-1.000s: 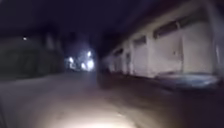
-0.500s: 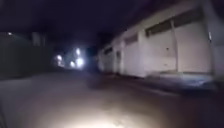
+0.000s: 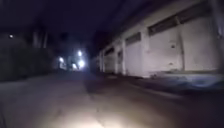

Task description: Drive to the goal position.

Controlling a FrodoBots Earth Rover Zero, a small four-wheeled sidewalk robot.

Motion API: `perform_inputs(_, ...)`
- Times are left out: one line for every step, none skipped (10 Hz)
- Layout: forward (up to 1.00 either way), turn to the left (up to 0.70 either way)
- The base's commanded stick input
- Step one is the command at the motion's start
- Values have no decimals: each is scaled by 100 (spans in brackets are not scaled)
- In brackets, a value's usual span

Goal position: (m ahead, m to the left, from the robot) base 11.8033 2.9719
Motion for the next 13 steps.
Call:
perform_inputs(70, 0)
perform_inputs(70, 0)
perform_inputs(70, 0)
perform_inputs(70, 0)
perform_inputs(70, 0)
perform_inputs(70, 0)
perform_inputs(70, 0)
perform_inputs(70, 0)
perform_inputs(70, 0)
perform_inputs(70, 0)
perform_inputs(70, 0)
perform_inputs(70, 0)
perform_inputs(70, 9)
